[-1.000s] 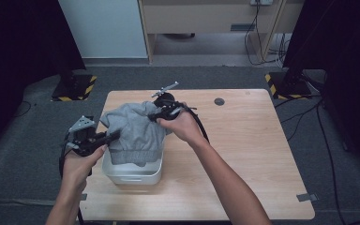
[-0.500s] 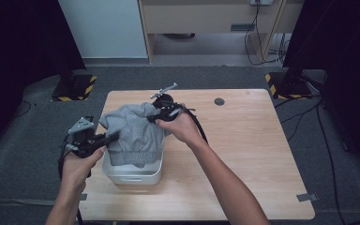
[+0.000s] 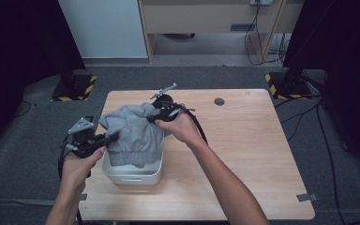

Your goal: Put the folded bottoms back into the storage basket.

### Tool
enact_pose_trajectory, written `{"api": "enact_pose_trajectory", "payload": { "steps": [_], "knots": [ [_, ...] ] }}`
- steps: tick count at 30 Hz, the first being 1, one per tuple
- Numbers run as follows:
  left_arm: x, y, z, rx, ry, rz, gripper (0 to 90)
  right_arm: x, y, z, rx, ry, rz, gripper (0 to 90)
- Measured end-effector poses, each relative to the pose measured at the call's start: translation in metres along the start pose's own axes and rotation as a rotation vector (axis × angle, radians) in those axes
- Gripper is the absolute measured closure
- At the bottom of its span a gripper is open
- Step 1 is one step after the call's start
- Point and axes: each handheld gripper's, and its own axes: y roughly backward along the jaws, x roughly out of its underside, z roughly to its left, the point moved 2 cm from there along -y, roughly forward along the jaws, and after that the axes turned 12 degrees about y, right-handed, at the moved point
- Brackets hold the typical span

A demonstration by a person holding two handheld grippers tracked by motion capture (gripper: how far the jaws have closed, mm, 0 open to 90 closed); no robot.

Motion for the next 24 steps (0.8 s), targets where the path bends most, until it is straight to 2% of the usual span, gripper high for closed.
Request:
{"api": "enact_pose_trajectory", "payload": {
  "steps": [24],
  "knots": [
    [0.007, -0.002, 0.011, -0.013, 0.013, 0.023, 76.4, 0.001, -0.012, 0.004, -0.013, -0.003, 0.019, 70.6]
  ]
}}
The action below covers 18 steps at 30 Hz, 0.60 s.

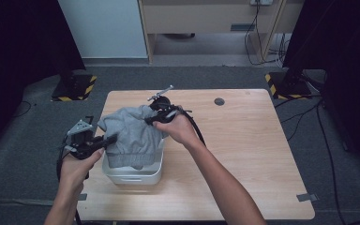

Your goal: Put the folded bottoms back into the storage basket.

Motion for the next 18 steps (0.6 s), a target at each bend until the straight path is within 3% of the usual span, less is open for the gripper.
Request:
{"api": "enact_pose_trajectory", "payload": {
  "steps": [8, 9, 10, 12, 14, 18],
  "knots": [
    [0.003, -0.005, 0.005, -0.005, 0.004, 0.025, 75.7, 0.004, -0.004, -0.001, 0.002, -0.003, 0.005, 67.1],
    [0.004, -0.007, 0.006, -0.008, 0.0, 0.038, 74.0, 0.004, -0.004, -0.001, 0.007, -0.007, 0.007, 60.7],
    [0.005, -0.007, 0.007, -0.024, -0.002, 0.038, 68.1, 0.006, -0.005, -0.003, 0.025, -0.005, 0.009, 46.9],
    [0.004, -0.006, 0.011, -0.084, -0.008, -0.015, 49.1, 0.011, -0.006, -0.008, 0.047, -0.014, 0.02, 24.3],
    [0.003, -0.004, 0.015, -0.097, -0.002, -0.041, 36.1, 0.018, -0.004, -0.013, 0.072, 0.0, 0.007, 18.0],
    [0.002, -0.003, 0.018, -0.11, -0.01, -0.048, 33.4, 0.028, 0.006, -0.023, 0.094, -0.012, -0.016, 12.5]
  ]
}}
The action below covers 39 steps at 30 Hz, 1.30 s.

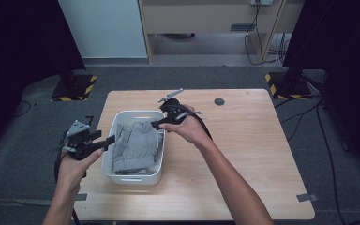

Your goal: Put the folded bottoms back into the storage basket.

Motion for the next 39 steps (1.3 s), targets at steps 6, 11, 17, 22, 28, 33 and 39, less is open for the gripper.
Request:
{"api": "enact_pose_trajectory", "payload": {
  "steps": [6, 11, 17, 22, 28, 33, 39],
  "knots": [
    [0.0, -0.004, 0.001, -0.017, -0.005, 0.002, 24.9, 0.008, 0.01, -0.011, 0.014, -0.014, -0.018, 7.4],
    [0.0, -0.007, 0.002, -0.04, -0.013, 0.015, 13.3, 0.011, 0.015, -0.014, 0.024, -0.023, -0.009, 6.6],
    [0.001, -0.01, 0.0, -0.034, -0.018, 0.023, 8.0, 0.014, 0.018, -0.017, 0.032, -0.032, -0.005, 6.6],
    [0.001, -0.011, 0.0, -0.04, -0.025, 0.03, 7.1, 0.016, 0.02, -0.02, 0.034, -0.035, -0.008, 6.6],
    [0.001, -0.013, -0.002, -0.042, -0.028, 0.032, 6.6, 0.017, 0.023, -0.021, 0.034, -0.041, -0.011, 6.6],
    [0.002, -0.014, -0.004, -0.042, -0.029, 0.036, 5.2, 0.019, 0.026, -0.023, 0.039, -0.039, -0.015, 6.6],
    [0.003, -0.016, -0.005, -0.051, -0.038, 0.044, 3.7, 0.022, 0.03, -0.025, 0.038, -0.045, -0.019, 6.7]
  ]
}}
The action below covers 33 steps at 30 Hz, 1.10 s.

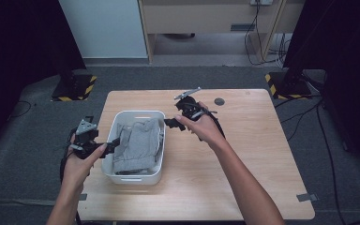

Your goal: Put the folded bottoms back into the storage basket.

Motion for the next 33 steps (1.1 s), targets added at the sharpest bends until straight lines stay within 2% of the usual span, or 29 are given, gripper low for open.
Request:
{"api": "enact_pose_trajectory", "payload": {
  "steps": [20, 33],
  "knots": [
    [0.003, -0.006, -0.008, -0.011, -0.035, 0.027, 3.7, 0.008, 0.017, -0.003, 0.001, -0.004, -0.02, 6.7],
    [0.005, -0.007, -0.008, -0.01, -0.036, 0.032, 3.7, 0.025, 0.034, -0.011, 0.021, -0.015, -0.025, 6.7]
  ]
}}
